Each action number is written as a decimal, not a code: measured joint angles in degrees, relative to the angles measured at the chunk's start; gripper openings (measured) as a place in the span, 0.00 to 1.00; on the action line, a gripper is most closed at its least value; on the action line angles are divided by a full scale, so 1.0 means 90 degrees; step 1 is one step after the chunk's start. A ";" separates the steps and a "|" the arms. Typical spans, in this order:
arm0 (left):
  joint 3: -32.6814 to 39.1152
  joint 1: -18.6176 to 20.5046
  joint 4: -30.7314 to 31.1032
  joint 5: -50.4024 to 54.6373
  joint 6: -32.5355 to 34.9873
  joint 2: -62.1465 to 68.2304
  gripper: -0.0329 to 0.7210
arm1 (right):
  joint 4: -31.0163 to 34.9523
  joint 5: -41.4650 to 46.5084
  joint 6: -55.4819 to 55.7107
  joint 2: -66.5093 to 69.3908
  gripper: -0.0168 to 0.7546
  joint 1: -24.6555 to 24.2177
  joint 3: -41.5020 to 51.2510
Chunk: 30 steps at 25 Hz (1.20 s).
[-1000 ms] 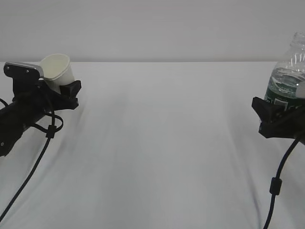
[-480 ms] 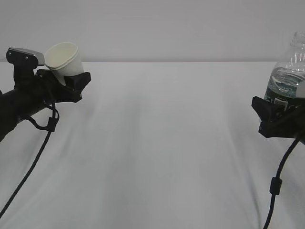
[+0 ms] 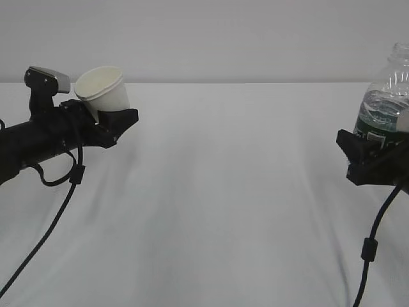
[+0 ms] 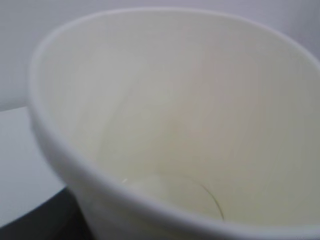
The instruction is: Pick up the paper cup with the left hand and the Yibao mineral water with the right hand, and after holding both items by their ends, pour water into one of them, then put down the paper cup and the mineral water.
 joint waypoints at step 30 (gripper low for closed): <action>0.0000 -0.0312 0.2411 -0.0172 -0.1215 -0.0254 0.66 | -0.1030 0.0000 0.0319 0.0000 0.62 0.0000 0.0000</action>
